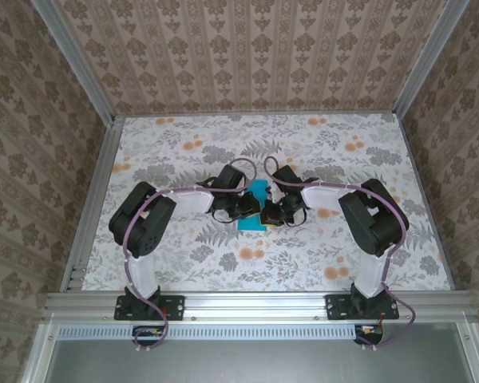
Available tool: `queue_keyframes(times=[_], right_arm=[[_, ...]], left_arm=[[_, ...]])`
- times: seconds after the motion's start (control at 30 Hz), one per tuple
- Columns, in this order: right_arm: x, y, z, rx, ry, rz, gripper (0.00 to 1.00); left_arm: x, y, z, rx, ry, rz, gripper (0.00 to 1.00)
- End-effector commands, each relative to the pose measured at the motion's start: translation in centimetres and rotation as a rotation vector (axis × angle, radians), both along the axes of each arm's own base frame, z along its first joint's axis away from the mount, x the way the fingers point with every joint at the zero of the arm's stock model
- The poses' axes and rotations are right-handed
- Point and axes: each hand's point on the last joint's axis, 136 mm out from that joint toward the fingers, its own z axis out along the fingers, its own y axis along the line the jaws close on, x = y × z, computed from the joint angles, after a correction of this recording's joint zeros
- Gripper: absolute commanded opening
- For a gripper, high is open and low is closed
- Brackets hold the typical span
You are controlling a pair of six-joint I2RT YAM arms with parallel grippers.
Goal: Fold a paper plane with a square sheet of paper (pick it up from the middle)
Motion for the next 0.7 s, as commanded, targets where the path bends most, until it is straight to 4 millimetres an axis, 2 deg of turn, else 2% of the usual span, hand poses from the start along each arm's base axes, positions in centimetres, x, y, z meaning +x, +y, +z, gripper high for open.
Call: queue_keyframes(times=[0.0, 0.37, 0.67], right_arm=[[-1.8, -2.8, -3.3, -0.154, 0.078, -0.028, 0.08], [-2.7, -4.1, -4.2, -0.218, 0.088, -0.016, 0.08], [-3.2, -5.2, -4.7, -0.278, 0.092, 0.001, 0.09]], left_arm=[[-1.2, -0.3, -1.4, 0.006, 0.045, -0.004, 0.14], [-1.1, 1.5, -3.6, 0.08, 0.079, 0.072, 0.13], [0.8, 3.3, -3.5, 0.103, 0.058, 0.11, 0.14]])
